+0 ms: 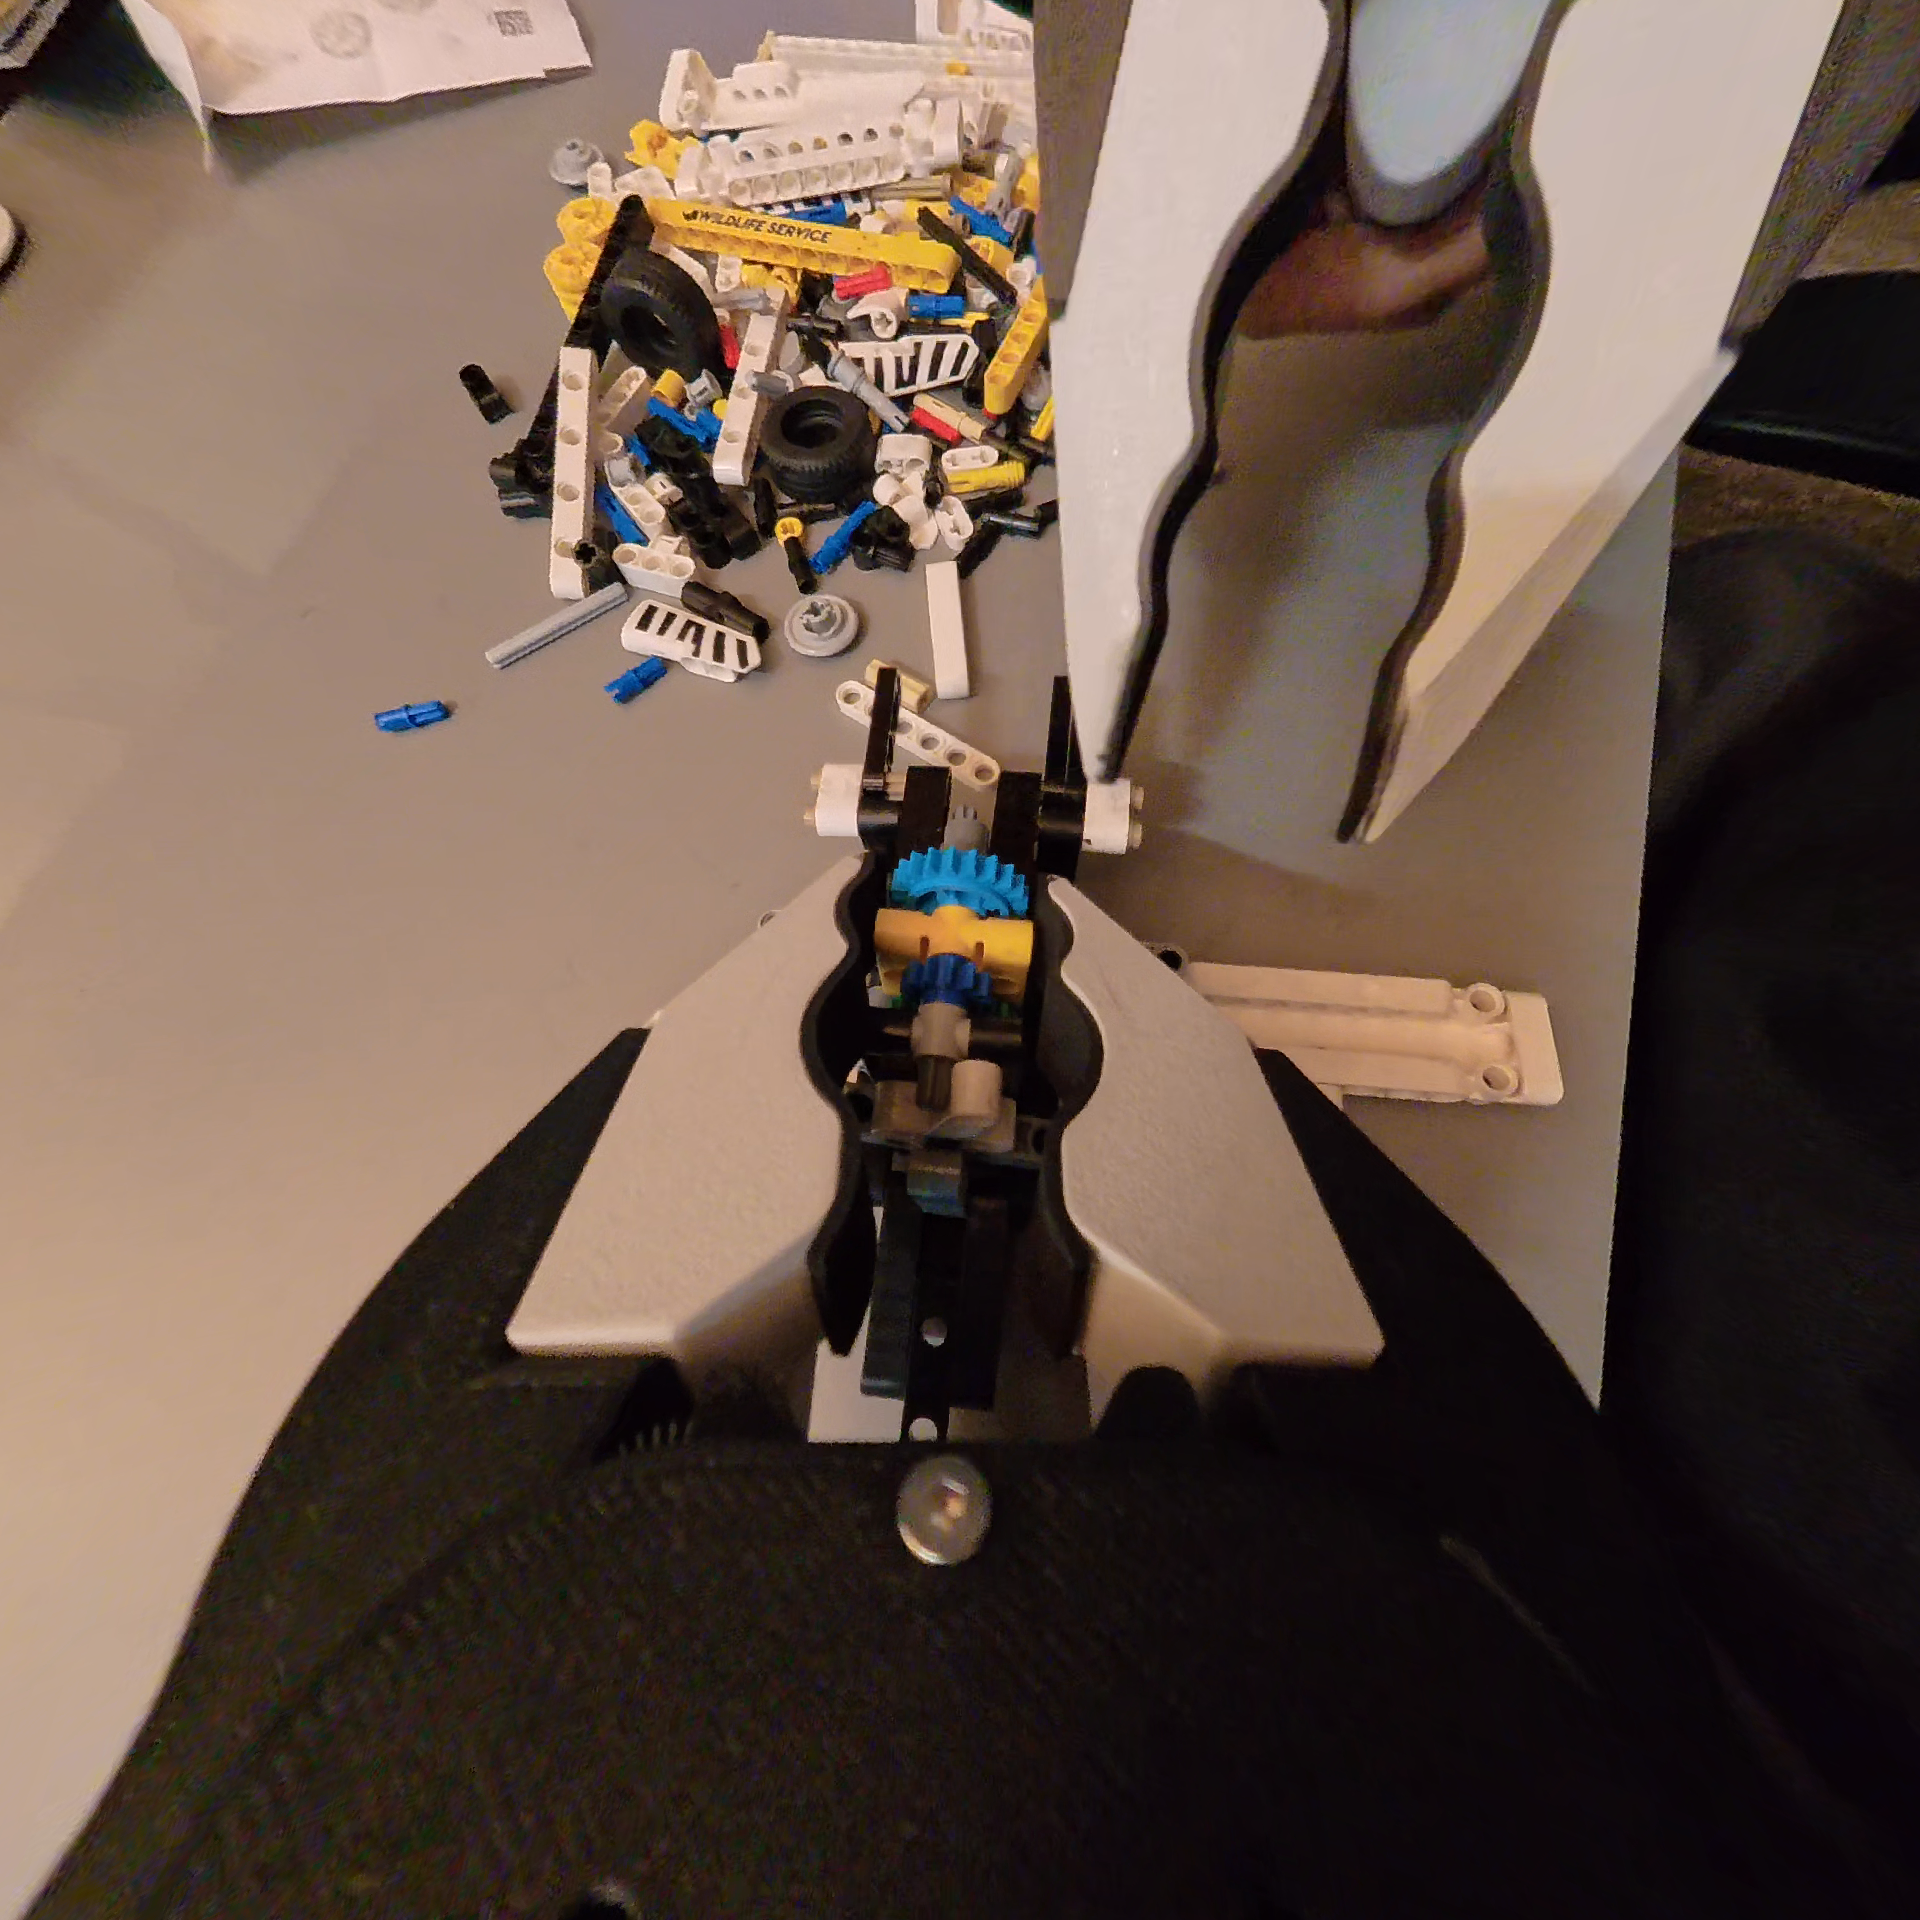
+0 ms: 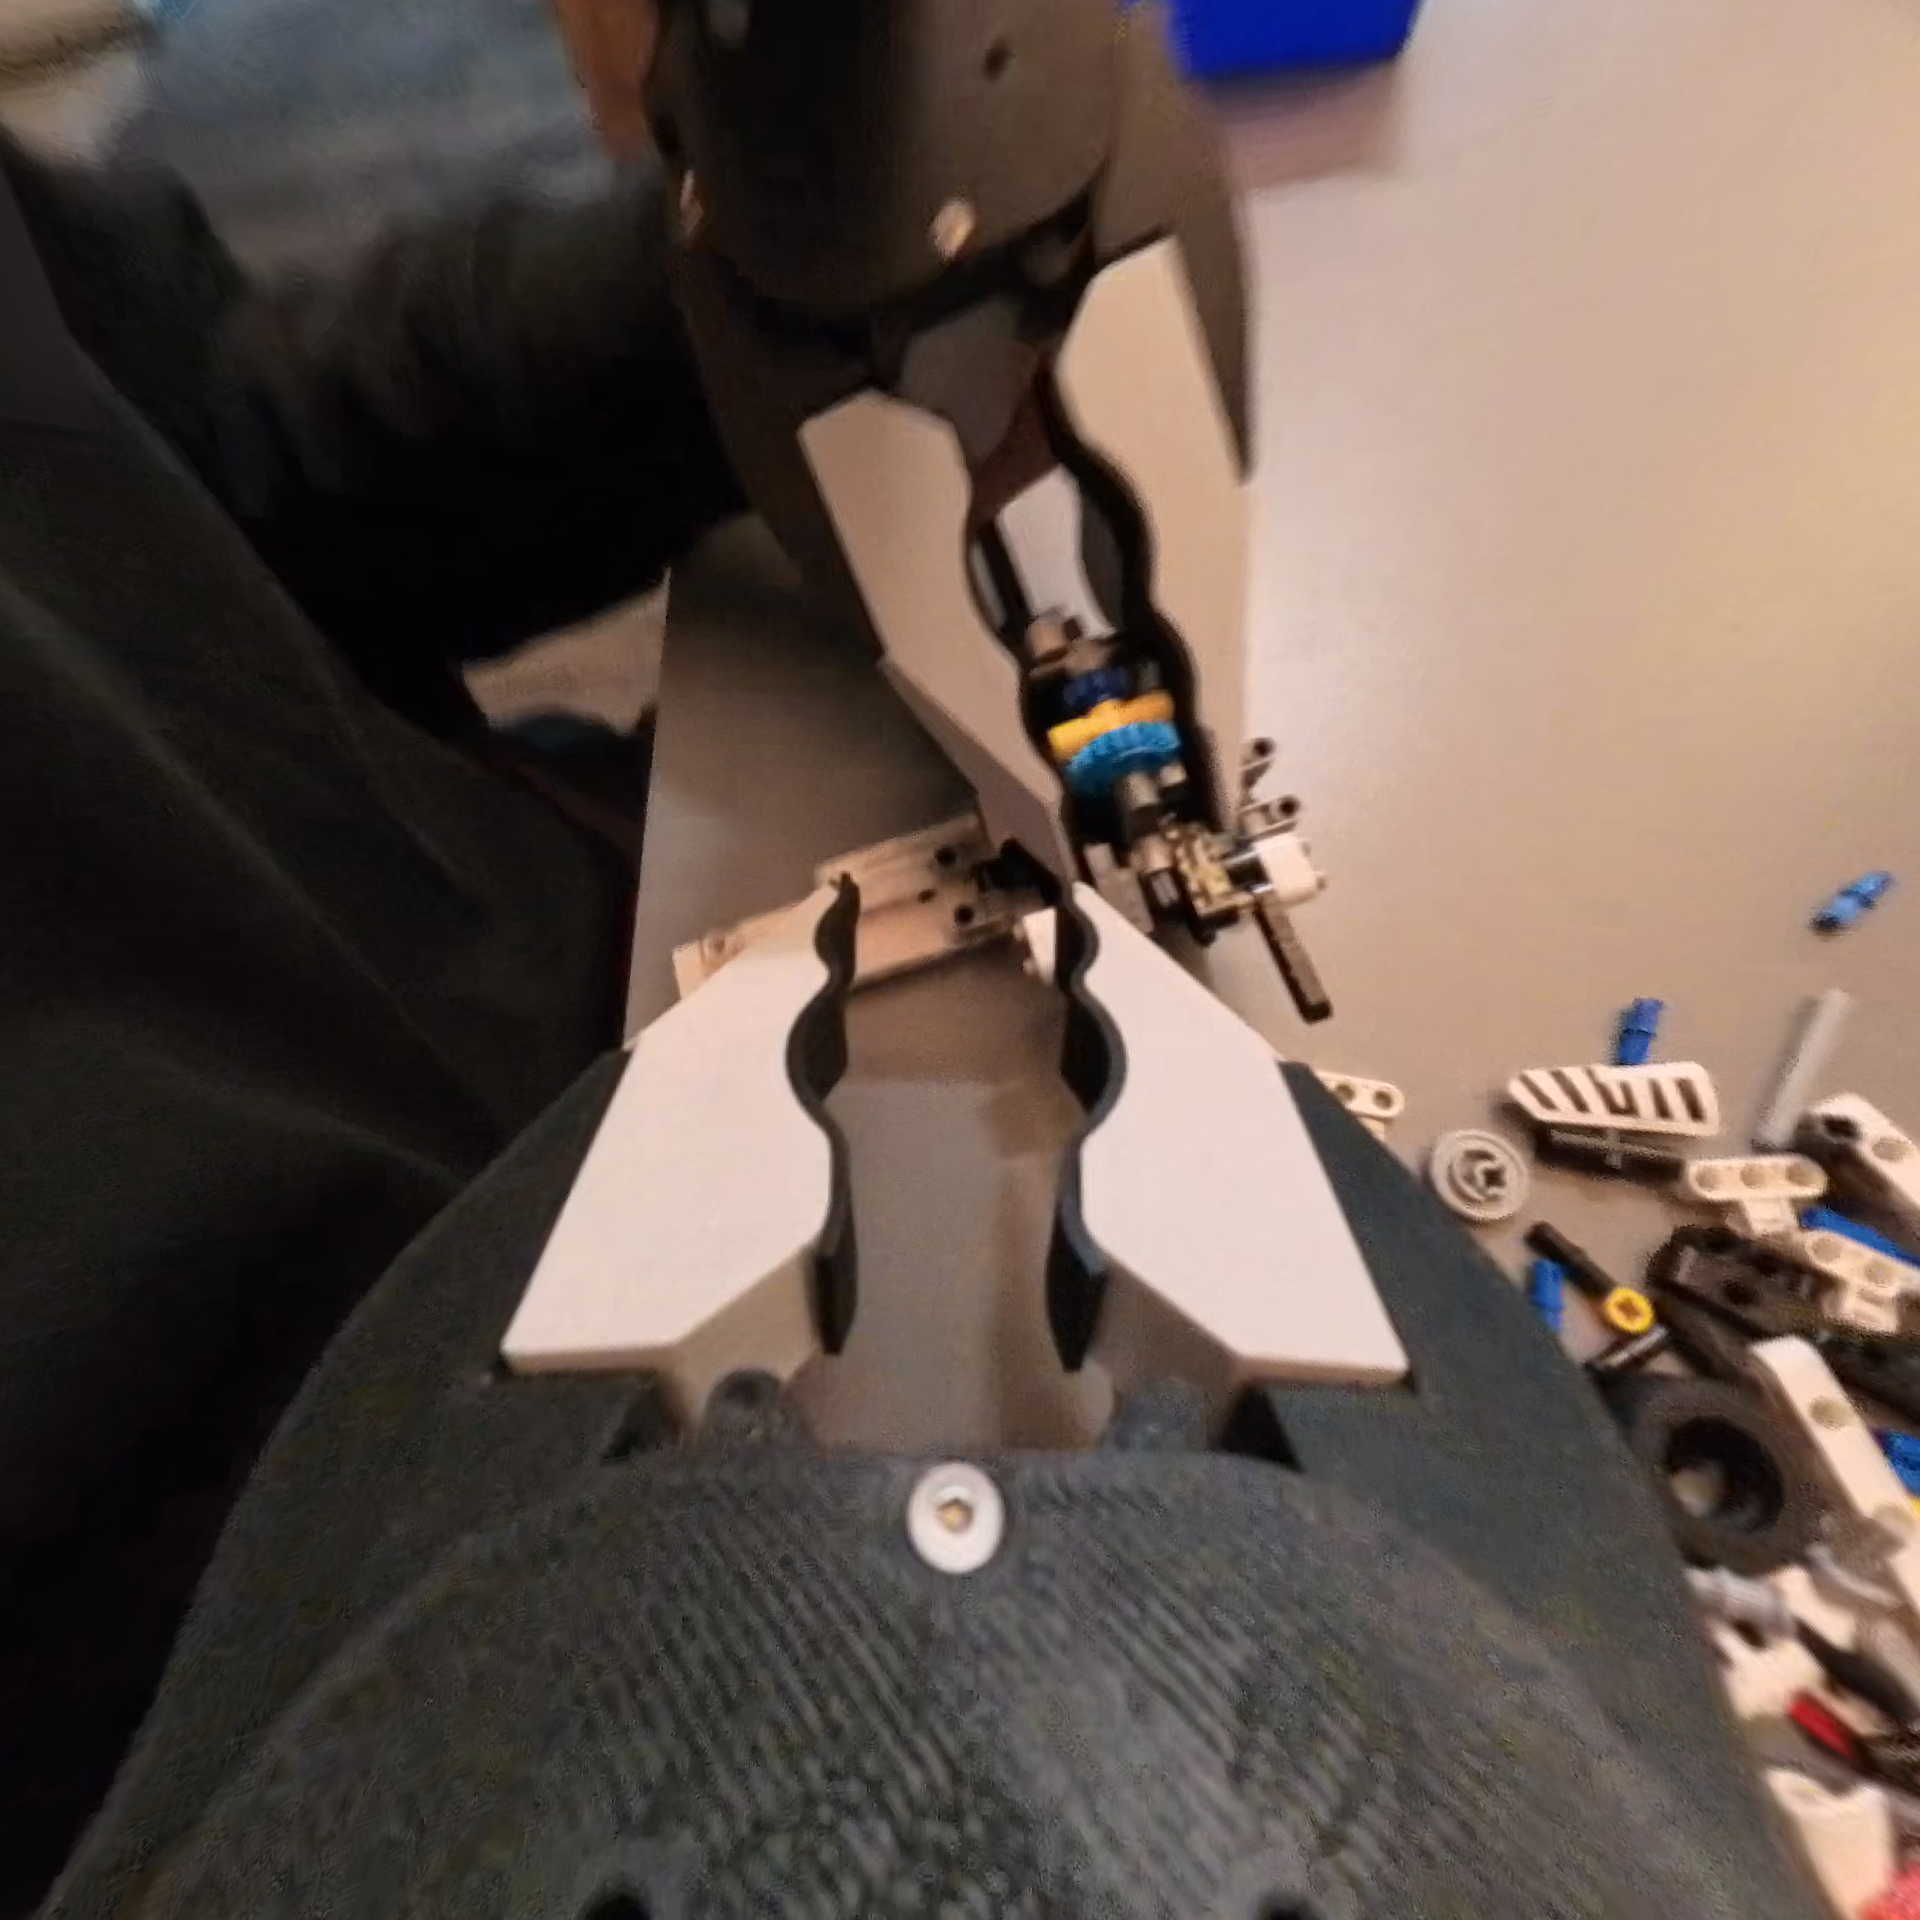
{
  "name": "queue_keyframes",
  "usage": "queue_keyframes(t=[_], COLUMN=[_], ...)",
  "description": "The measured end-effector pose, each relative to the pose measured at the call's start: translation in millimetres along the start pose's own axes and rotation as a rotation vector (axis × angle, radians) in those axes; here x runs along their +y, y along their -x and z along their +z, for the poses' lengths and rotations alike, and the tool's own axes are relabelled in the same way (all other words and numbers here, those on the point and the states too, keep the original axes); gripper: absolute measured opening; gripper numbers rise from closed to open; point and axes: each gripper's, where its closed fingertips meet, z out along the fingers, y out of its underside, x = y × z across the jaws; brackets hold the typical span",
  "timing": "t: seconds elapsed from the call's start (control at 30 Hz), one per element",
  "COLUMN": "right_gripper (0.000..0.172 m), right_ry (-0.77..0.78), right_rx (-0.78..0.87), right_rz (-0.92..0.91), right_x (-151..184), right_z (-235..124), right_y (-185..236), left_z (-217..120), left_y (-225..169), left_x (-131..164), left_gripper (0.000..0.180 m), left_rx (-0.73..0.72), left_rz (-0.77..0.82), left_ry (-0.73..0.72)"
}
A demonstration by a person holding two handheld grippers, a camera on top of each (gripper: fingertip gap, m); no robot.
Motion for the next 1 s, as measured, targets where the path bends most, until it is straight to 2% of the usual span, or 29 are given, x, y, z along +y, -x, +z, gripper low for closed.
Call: queue_keyframes(t=[0.07,0.17,0.2,0.27,0.3,0.37,0.5,0.7,0.93,1.0], right_gripper=[0.039,0.038,0.034,0.022,0.021,0.018,0.018,0.019,0.019,0.018], right_ry=[-0.095,-0.204,-0.283,-0.564,-0.687,-0.813,-0.887,-0.928,-0.917,-0.893], right_rx=[0.078,0.224,0.251,0.294,0.309,0.294,0.315,0.278,0.298,0.324], right_rz=[0.062,0.022,-0.011,-0.042,-0.018,0.003,0.115,0.221,0.209,0.14], right_x=[-6.6,-9.6,-16.7,-40.0,-48.5,-53.2,-48.9,-46.3,-46.4,-48.0], right_z=[-5.7,-10.4,-12.4,-27.4,-39.5,-55.7,-73.2,-78.9,-77.5,-74.6], right_y=[-13.0,-22.1,-18.6,-9.7,-7.2,0.6,-15.0,-23.5,-23.3,-17.9], left_z=[-0.6,-0.4,-0.4,-0.9,-1.2,-2.5,-4.7,-3.1,1.7,2.6], left_y=[0.6,1.4,1.3,1.2,1.5,1.7,2.2,3.2,8.7,9.8], left_x=[-0.2,-0.3,-0.5,-1.1,-1.2,-1.8,-2.6,-1.5,2.0,2.6], left_gripper=[0.026,0.026,0.026,0.026,0.026,0.026,0.026,0.026,0.026,0.026], left_rx=[-0.007,-0.018,-0.02,-0.021,-0.023,-0.036,-0.043,-0.061,-0.125,-0.144], left_rz=[-0.009,-0.017,-0.016,-0.015,-0.023,-0.03,-0.055,-0.061,-0.151,-0.158], left_ry=[-0.01,-0.012,-0.016,-0.029,-0.035,-0.053,-0.092,-0.065,0.026,0.042])
